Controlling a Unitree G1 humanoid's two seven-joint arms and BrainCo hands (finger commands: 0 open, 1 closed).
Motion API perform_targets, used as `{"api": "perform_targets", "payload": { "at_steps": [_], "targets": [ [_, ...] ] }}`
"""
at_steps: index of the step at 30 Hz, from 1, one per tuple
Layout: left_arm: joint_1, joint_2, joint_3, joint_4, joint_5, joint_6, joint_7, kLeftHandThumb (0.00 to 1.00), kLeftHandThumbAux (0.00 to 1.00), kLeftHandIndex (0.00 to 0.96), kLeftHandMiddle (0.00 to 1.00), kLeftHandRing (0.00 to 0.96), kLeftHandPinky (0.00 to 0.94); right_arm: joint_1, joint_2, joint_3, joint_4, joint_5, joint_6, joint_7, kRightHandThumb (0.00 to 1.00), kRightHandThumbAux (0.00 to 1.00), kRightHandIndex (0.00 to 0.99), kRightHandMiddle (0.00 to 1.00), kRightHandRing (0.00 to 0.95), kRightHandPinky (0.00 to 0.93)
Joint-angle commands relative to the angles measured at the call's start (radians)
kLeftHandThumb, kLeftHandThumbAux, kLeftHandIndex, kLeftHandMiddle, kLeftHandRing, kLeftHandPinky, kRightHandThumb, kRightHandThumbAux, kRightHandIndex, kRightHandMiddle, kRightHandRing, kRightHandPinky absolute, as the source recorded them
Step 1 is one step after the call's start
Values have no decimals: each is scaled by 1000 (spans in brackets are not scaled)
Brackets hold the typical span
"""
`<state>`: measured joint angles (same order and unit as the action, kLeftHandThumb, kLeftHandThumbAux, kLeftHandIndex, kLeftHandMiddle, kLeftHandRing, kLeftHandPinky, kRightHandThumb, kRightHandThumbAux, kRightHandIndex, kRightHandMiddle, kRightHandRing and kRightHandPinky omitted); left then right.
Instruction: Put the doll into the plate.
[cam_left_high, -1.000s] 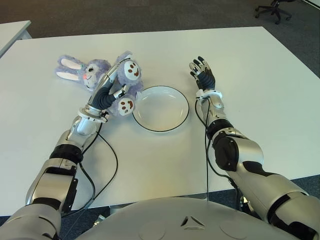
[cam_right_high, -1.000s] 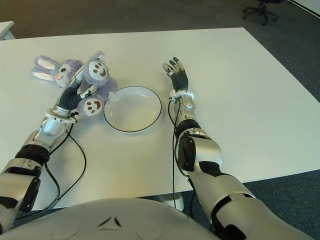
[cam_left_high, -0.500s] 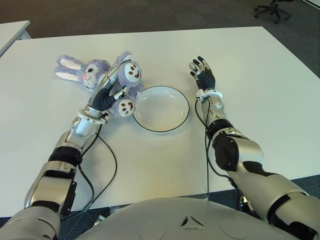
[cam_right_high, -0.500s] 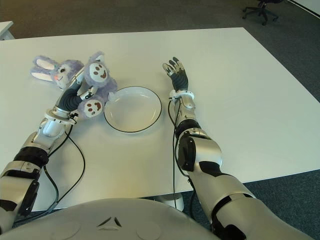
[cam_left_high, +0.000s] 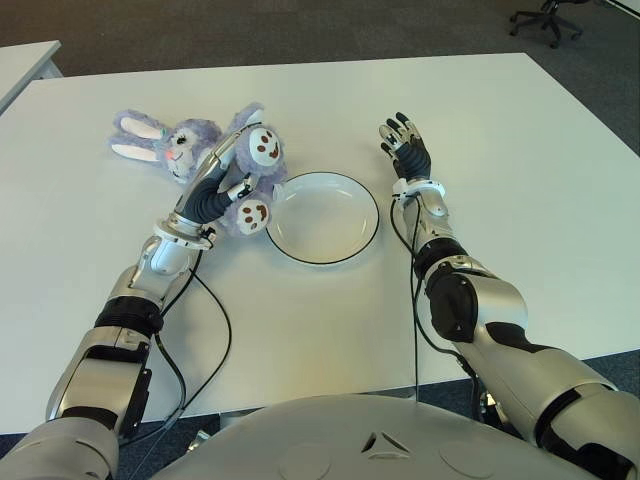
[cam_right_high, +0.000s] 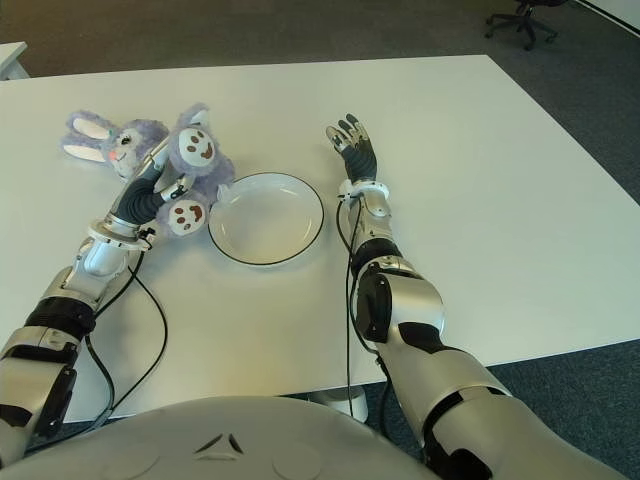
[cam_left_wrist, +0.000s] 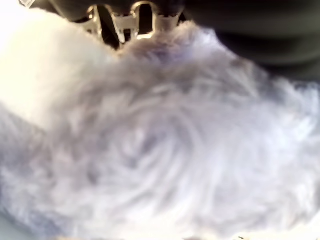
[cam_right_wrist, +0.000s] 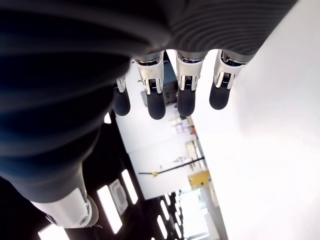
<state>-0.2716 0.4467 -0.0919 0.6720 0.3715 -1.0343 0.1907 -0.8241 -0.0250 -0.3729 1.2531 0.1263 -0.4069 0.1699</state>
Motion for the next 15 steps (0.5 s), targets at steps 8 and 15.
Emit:
{"api": "perform_targets", "payload": {
  "at_steps": [8, 15],
  "targets": [
    [58, -82, -16, 122, 71, 53, 129, 508, 234, 40, 104, 81, 98, 95, 21, -5, 60, 16, 56, -5, 324, 732, 85, 114, 77, 71],
    [21, -108, -26, 153, 82, 41, 186, 509, 250, 82, 186, 158, 134, 94, 24, -10, 61, 21, 61, -6, 340, 727, 89, 116, 78, 77]
  ]
}}
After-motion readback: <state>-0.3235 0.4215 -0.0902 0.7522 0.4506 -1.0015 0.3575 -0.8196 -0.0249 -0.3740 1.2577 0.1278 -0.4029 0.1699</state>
